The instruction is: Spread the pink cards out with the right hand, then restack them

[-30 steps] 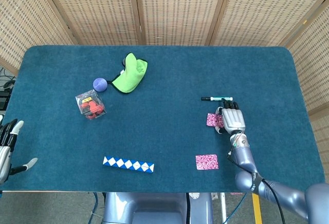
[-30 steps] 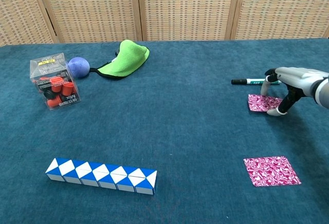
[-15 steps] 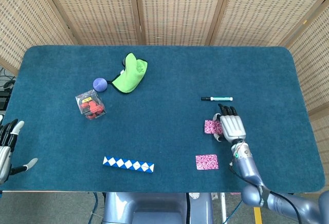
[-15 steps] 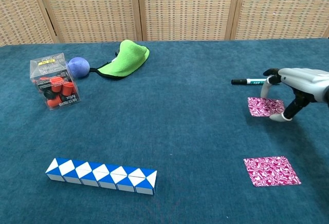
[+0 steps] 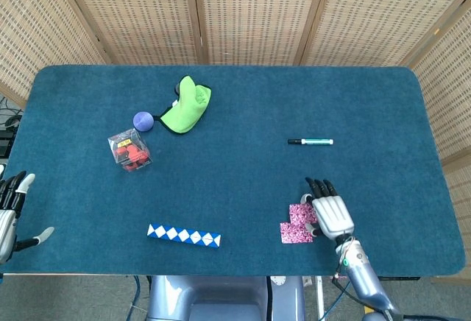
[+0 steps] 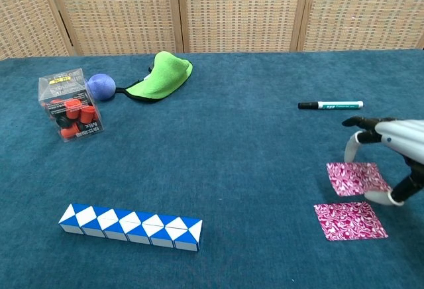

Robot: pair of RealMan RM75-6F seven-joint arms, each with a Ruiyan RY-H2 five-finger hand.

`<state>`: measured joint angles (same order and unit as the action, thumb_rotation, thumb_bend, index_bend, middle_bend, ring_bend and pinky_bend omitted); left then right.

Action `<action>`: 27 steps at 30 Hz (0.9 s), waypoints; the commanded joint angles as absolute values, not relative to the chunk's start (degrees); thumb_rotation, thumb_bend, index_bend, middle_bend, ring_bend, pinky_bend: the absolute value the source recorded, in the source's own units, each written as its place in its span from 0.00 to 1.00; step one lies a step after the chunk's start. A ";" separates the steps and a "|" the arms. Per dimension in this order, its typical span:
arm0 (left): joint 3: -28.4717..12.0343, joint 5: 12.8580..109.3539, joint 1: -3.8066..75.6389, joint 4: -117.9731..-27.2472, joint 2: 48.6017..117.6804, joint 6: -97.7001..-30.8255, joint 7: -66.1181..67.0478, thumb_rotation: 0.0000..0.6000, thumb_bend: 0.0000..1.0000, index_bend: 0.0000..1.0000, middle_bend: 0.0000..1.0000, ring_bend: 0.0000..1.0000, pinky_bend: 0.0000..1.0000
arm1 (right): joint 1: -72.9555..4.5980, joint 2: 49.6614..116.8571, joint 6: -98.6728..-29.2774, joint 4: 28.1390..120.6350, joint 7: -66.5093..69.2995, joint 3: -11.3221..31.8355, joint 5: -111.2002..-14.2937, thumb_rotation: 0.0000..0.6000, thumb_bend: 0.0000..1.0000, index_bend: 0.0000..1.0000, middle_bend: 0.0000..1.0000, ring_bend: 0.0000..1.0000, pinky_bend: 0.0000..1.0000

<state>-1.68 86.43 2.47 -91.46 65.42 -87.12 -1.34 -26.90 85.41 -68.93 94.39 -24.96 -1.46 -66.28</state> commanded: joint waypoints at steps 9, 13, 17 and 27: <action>-1.69 86.46 2.47 -91.42 65.46 -87.18 -1.33 1.00 0.00 0.00 0.00 0.00 0.00 | -24.00 87.78 -71.06 93.11 -26.89 -4.09 -72.14 1.00 0.31 0.61 0.05 0.00 0.00; -1.69 86.44 2.48 -91.42 65.47 -87.17 -1.27 1.00 0.00 0.00 0.00 0.00 0.00 | -23.60 88.36 -70.61 92.65 -27.16 -4.04 -72.69 1.00 0.31 0.61 0.05 0.00 0.00; -1.68 86.46 2.45 -91.38 65.48 -87.21 -1.29 1.00 0.00 0.00 0.00 0.00 0.00 | -23.63 89.22 -69.37 91.98 -28.12 -3.84 -72.33 1.00 0.31 0.61 0.05 0.00 0.00; -1.69 86.43 2.47 -91.38 65.48 -87.19 -1.32 1.00 0.00 0.00 0.00 0.00 0.00 | -22.84 89.96 -68.33 91.69 -29.12 -3.14 -72.16 1.00 0.31 0.61 0.05 0.00 0.00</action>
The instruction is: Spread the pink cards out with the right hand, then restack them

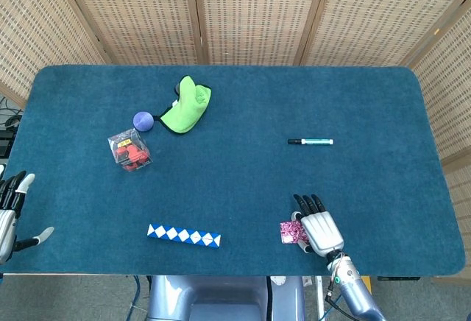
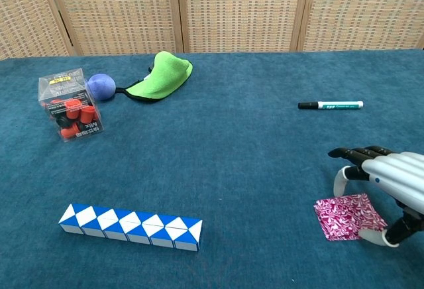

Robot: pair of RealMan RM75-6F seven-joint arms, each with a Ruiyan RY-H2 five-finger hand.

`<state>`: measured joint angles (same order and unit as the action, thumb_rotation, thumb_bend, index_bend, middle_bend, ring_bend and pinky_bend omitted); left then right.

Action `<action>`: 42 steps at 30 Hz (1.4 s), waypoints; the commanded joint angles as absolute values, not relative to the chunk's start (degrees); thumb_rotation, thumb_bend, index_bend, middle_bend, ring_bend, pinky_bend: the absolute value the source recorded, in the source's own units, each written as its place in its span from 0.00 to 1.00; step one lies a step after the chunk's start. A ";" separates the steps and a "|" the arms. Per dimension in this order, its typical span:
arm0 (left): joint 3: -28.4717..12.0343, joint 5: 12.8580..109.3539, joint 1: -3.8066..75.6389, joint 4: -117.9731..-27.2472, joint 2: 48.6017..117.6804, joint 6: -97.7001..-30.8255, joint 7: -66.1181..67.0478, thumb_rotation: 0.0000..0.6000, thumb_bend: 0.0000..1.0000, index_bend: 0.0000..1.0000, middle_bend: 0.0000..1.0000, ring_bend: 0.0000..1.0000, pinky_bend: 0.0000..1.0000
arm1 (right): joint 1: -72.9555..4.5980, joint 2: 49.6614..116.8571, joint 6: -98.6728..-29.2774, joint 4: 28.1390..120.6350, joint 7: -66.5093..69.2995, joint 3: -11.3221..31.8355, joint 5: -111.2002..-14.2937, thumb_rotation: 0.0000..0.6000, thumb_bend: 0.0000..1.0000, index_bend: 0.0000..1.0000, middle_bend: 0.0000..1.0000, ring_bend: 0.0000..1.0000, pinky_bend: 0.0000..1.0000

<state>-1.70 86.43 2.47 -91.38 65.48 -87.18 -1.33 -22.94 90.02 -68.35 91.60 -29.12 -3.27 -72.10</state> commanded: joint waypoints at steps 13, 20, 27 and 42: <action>-1.70 86.39 2.45 -91.43 65.51 -87.22 -1.09 1.00 0.00 0.00 0.00 0.00 0.00 | -22.80 88.74 -66.08 92.80 -29.08 -2.44 -71.71 1.00 0.25 0.55 0.03 0.00 0.00; -1.71 86.35 2.47 -91.46 65.48 -87.15 -1.19 1.00 0.00 0.00 0.00 0.00 0.00 | -22.81 88.53 -65.30 93.14 -29.54 -2.05 -71.08 1.00 0.22 0.51 0.02 0.00 0.00; -1.70 86.40 2.47 -91.42 65.49 -87.18 -1.31 1.00 0.00 0.00 0.00 0.00 0.00 | -22.73 88.71 -65.20 93.30 -29.41 -1.45 -70.93 1.00 0.21 0.51 0.02 0.00 0.00; -1.69 86.47 2.47 -91.42 65.46 -87.23 -1.39 1.00 0.00 0.00 0.00 0.00 0.00 | -22.64 88.27 -64.99 94.30 -29.74 -0.20 -69.48 1.00 0.20 0.46 0.01 0.00 0.00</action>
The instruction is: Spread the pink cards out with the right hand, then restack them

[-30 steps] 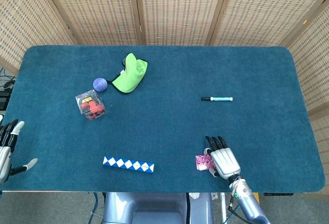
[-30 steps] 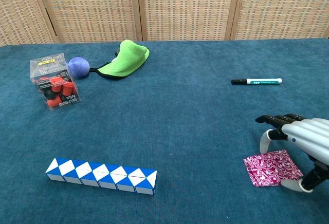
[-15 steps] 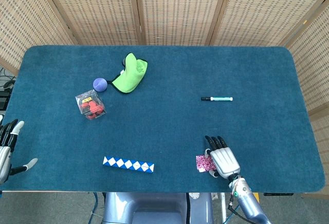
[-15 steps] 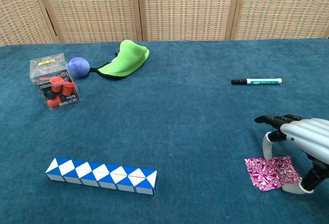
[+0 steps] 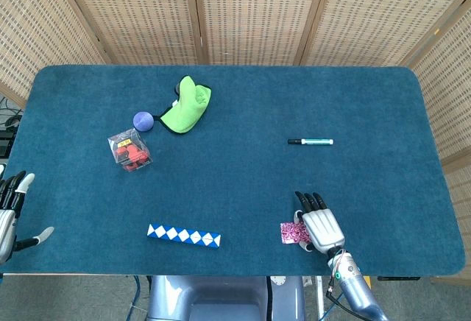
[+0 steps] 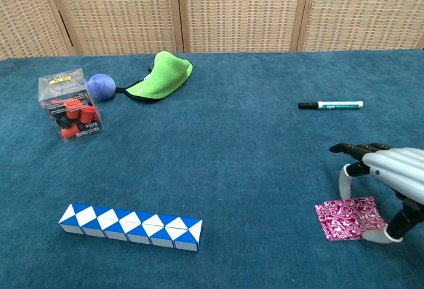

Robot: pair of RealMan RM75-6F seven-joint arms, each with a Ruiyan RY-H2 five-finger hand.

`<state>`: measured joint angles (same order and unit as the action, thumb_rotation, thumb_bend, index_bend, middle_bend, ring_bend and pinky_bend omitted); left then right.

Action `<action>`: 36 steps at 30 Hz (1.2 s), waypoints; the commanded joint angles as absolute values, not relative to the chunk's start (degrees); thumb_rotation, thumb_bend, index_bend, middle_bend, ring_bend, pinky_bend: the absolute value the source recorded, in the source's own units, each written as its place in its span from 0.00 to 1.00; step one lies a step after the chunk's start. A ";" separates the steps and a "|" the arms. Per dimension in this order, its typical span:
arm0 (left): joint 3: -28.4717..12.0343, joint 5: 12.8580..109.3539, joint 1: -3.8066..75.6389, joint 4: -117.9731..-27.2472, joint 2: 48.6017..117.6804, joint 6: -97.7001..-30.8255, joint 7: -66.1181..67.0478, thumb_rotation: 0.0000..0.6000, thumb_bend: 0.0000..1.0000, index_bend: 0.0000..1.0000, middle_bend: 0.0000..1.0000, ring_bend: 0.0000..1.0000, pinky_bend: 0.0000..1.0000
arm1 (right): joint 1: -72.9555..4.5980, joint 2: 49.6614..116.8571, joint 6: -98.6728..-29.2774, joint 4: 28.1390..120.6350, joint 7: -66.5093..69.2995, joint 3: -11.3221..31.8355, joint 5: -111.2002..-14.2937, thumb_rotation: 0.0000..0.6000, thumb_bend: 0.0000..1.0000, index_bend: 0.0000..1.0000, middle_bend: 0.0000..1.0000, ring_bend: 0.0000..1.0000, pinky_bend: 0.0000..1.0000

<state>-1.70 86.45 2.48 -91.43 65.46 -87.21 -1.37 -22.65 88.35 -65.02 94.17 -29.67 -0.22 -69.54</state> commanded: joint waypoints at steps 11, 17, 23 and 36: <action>-1.66 86.53 2.46 -91.33 65.45 -87.24 -1.55 1.00 0.00 0.00 0.00 0.00 0.00 | -22.56 88.20 -65.05 94.49 -29.65 0.04 -69.48 1.00 0.16 0.40 0.00 0.00 0.00; -1.67 86.57 2.46 -91.29 65.46 -87.28 -1.59 1.00 0.00 0.00 0.00 0.00 0.00 | -22.60 88.31 -64.99 94.52 -29.83 0.28 -69.15 1.00 0.16 0.38 0.00 0.00 0.00; -1.67 86.59 2.47 -91.26 65.47 -87.29 -1.68 1.00 0.00 0.00 0.00 0.00 0.00 | -22.44 87.48 -65.46 95.84 -29.24 0.45 -69.61 1.00 0.16 0.38 0.00 0.00 0.00; -1.69 86.74 2.54 -90.95 65.53 -87.29 -2.32 1.00 0.00 0.00 0.00 0.00 0.00 | -16.12 75.36 -82.75 91.78 -13.23 -1.97 -90.41 1.00 0.05 0.13 0.00 0.00 0.00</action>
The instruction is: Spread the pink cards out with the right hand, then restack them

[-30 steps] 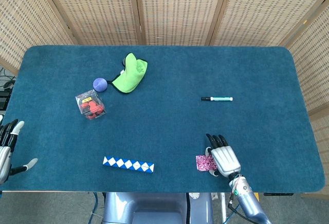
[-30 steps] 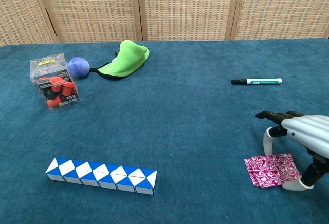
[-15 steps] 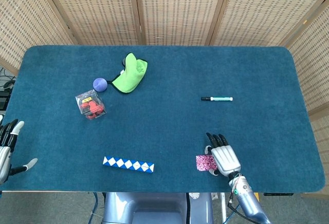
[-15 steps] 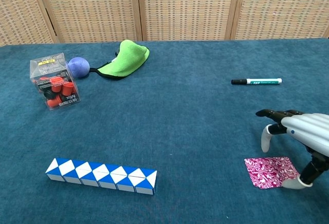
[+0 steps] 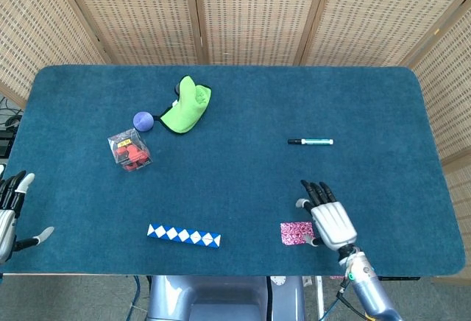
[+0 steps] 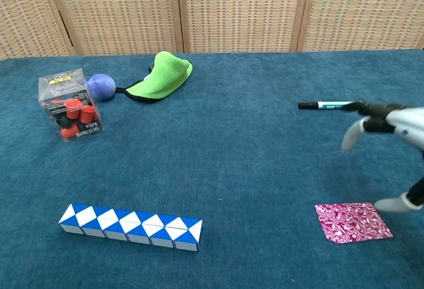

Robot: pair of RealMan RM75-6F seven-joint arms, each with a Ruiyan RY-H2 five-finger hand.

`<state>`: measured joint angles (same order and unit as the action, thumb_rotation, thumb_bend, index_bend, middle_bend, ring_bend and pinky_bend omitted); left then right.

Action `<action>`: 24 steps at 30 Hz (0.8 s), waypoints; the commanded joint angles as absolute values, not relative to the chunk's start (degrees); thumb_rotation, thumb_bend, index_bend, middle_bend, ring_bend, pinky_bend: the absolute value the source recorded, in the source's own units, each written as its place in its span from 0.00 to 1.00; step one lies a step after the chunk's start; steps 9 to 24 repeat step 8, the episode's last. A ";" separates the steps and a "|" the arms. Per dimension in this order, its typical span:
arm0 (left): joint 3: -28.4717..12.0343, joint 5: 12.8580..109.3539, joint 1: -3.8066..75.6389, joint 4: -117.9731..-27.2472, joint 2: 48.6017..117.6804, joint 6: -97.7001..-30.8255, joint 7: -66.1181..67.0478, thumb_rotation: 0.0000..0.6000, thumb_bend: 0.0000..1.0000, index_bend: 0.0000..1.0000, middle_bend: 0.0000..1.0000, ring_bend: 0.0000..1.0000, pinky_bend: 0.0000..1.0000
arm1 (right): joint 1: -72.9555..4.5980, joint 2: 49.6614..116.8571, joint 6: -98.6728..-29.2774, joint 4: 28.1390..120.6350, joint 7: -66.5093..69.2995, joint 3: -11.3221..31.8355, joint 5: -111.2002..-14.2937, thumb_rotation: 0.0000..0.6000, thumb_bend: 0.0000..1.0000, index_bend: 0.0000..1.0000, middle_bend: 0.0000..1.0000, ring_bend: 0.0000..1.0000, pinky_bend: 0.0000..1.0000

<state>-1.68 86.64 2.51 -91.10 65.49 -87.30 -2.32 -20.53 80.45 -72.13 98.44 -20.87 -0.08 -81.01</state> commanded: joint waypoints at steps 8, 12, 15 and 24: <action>-1.69 86.90 2.36 -90.64 65.70 -87.73 -2.70 1.00 0.00 0.00 0.00 0.00 0.00 | -10.72 75.67 -91.35 81.51 -4.54 -2.68 -92.98 1.00 0.00 0.01 0.00 0.00 0.00; -1.69 86.90 2.36 -90.64 65.70 -87.73 -2.70 1.00 0.00 0.00 0.00 0.00 0.00 | -10.72 75.67 -91.35 81.51 -4.54 -2.68 -92.98 1.00 0.00 0.01 0.00 0.00 0.00; -1.69 86.90 2.36 -90.64 65.70 -87.73 -2.70 1.00 0.00 0.00 0.00 0.00 0.00 | -10.72 75.67 -91.35 81.51 -4.54 -2.68 -92.98 1.00 0.00 0.01 0.00 0.00 0.00; -1.69 86.90 2.36 -90.64 65.70 -87.73 -2.70 1.00 0.00 0.00 0.00 0.00 0.00 | -10.72 75.67 -91.35 81.51 -4.54 -2.68 -92.98 1.00 0.00 0.01 0.00 0.00 0.00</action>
